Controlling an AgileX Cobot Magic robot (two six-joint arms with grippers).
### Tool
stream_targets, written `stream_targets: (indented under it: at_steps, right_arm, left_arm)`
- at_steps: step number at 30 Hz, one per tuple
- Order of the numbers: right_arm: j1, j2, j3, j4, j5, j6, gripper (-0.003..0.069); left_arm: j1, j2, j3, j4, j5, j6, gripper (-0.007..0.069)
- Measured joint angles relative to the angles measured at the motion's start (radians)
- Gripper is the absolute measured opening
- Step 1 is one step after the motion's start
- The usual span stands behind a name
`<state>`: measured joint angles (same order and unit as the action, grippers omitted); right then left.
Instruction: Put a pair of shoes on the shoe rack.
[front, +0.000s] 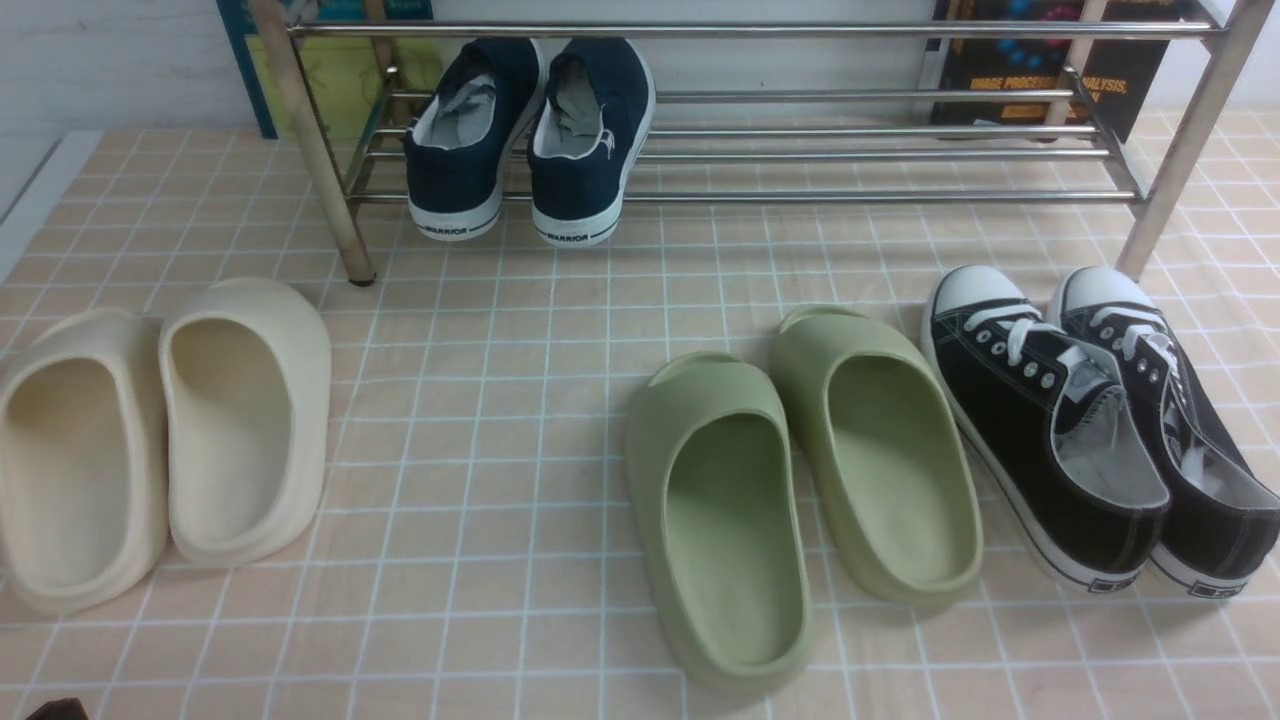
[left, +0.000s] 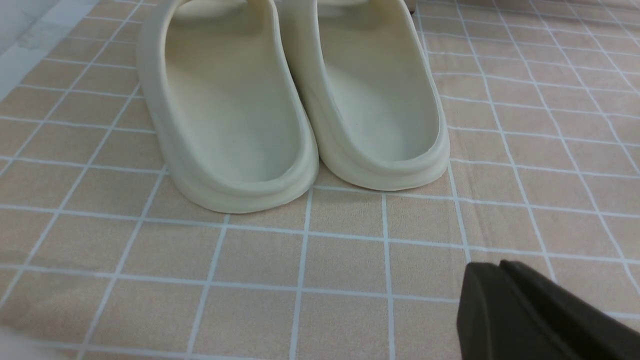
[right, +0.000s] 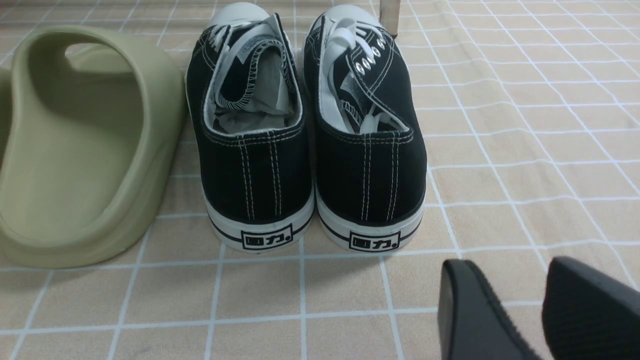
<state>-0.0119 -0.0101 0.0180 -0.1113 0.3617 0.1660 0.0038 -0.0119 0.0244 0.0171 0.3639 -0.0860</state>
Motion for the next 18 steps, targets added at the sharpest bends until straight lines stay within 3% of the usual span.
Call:
stream_targets:
  at_steps: [18]
  right_arm:
    - [0.0,0.0,0.0,0.0,0.0,0.0,0.0238]
  left_arm:
    - [0.0,0.0,0.0,0.001,0.0,0.0,0.0045]
